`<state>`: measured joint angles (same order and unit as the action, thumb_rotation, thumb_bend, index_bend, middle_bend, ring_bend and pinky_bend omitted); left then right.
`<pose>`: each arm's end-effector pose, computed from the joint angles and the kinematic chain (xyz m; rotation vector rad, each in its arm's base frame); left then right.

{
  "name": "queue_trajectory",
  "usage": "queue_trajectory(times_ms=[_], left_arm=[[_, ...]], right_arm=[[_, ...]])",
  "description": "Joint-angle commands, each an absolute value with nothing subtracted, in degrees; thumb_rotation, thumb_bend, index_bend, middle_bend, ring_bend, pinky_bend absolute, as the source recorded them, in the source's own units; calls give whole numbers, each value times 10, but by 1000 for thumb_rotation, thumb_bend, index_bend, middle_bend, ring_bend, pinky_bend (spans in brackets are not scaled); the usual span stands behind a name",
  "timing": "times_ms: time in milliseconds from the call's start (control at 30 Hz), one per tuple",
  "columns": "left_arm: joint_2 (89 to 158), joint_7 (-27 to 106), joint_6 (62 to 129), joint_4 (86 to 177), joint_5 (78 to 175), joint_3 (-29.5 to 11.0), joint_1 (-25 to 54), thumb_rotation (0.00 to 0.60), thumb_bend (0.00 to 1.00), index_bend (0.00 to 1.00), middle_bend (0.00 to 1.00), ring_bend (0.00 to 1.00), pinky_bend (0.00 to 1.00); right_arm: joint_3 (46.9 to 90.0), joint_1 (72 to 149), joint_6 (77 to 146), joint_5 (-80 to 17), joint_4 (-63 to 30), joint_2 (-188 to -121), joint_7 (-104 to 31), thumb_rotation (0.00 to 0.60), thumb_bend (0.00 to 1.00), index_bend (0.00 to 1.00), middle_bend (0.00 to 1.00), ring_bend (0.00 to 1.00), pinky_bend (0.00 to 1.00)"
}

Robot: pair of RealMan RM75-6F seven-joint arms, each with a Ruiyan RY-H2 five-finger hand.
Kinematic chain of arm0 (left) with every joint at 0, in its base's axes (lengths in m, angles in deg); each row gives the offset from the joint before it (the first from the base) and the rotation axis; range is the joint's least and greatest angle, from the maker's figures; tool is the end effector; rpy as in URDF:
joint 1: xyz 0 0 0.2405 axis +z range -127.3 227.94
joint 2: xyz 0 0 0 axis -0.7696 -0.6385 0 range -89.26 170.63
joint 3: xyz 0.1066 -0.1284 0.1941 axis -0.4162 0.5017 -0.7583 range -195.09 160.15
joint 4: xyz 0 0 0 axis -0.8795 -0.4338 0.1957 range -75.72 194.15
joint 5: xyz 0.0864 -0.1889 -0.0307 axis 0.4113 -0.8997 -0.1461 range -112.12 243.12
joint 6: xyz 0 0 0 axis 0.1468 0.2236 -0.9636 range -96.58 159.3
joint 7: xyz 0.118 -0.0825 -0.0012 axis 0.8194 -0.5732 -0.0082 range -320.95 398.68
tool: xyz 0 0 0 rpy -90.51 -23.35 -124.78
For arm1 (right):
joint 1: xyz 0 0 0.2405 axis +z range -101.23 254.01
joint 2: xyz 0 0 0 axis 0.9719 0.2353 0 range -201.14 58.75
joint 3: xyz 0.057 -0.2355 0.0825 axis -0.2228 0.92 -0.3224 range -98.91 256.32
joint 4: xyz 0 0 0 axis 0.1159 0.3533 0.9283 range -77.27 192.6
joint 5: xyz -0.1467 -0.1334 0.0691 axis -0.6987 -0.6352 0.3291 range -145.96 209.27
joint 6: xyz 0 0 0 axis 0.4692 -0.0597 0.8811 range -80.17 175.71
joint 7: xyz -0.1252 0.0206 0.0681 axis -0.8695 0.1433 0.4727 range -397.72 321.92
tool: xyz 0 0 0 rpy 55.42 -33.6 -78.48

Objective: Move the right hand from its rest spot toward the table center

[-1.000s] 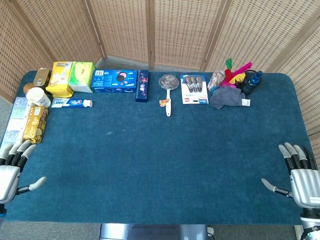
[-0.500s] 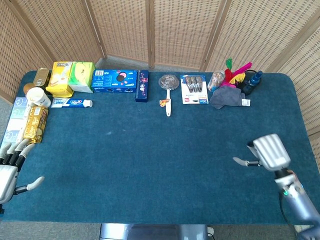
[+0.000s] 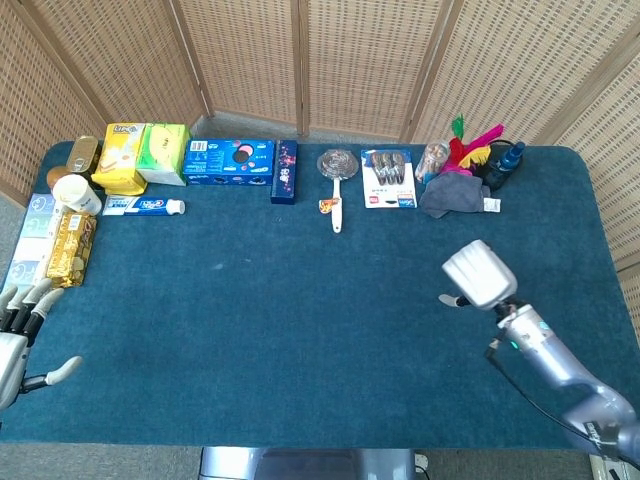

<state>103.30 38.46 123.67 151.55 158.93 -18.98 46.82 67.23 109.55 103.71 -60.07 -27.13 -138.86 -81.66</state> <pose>-0.2986 0.1568 0.1663 -1.4578 -0.8178 -0.9752 -0.2032 -0.3412 0.1057 1.9477 0.1064 0.4565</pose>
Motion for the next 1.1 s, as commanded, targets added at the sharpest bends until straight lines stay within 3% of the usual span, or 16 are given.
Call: queue_trajectory(times_ms=[33, 233, 533, 667, 1100], left_arm=[[1032, 383, 1236, 1516, 1591, -190, 468, 0, 0, 68, 0, 0, 0], [1029, 378, 1231, 1518, 1591, -188, 467, 1, 0, 68, 0, 0, 0], [1025, 372, 1225, 1520, 1592, -188, 467, 5, 0, 68, 0, 0, 0], [1023, 370, 1222, 1520, 1592, -188, 467, 13, 0, 68, 0, 0, 0], [1024, 374, 1215, 1521, 1589, -188, 468, 36, 0, 68, 0, 0, 0]], right_arm=[[668, 1146, 960, -543, -314, -1414, -1026, 191, 0, 983, 1000, 1000, 1000], [678, 1188, 915, -489, -350, -1433, -1168, 184, 0, 981, 1000, 1000, 1000], [692, 1228, 920, -390, -396, -1458, -1290, 150, 0, 977, 1000, 1000, 1000], [696, 1246, 932, -359, -416, -1464, -1307, 124, 0, 976, 1000, 1000, 1000], [705, 1296, 944, -361, -426, -1483, -1250, 124, 0, 976, 1000, 1000, 1000]])
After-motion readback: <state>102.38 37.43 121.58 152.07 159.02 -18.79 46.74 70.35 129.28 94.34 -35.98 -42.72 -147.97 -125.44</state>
